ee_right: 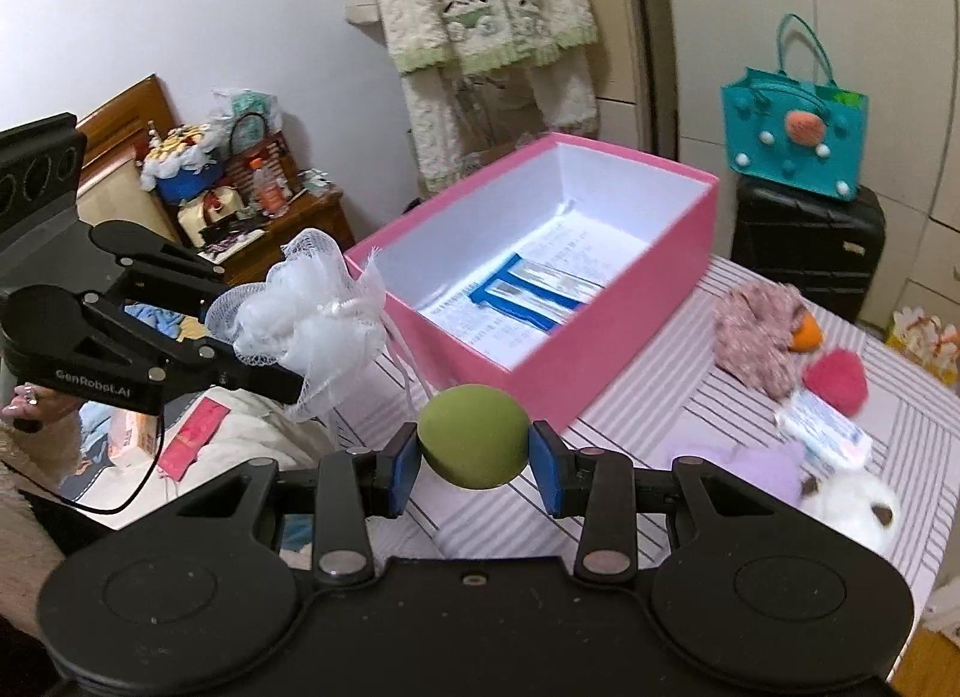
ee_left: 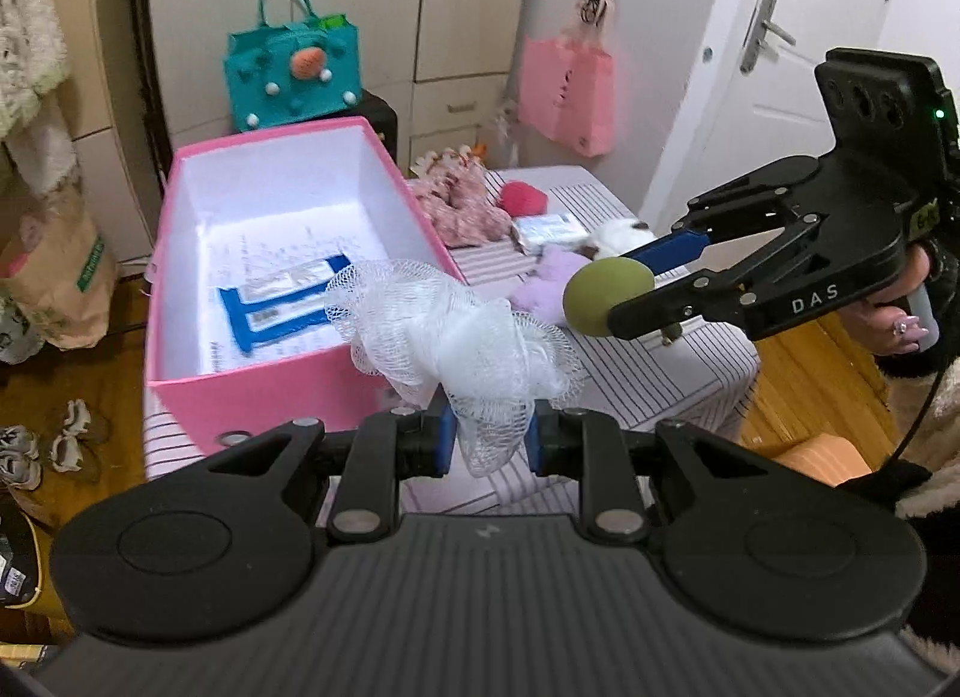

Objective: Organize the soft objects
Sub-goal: 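Carry the bath puff and green ball with both grippers over the pink box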

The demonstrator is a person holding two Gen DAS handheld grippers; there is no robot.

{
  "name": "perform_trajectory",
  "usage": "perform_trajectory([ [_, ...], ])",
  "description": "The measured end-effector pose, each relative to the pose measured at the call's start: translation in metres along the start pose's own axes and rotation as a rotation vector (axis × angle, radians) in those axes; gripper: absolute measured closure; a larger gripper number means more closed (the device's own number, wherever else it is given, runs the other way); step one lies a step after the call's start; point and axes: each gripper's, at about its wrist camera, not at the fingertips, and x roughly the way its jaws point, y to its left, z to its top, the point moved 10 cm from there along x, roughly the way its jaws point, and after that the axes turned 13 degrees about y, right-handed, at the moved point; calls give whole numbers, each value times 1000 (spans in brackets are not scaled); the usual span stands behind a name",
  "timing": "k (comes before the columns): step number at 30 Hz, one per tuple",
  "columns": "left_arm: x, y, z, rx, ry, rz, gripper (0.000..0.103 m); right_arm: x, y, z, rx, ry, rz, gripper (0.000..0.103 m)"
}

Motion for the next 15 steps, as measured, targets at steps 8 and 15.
perform_trajectory([
  [8,-24,15,6,25,-115,2,82,3,18,34,-59,-10,24,59],
  [15,-18,40,34,41,-150,33,82,13,11,69,-90,-47,-28,59],
])
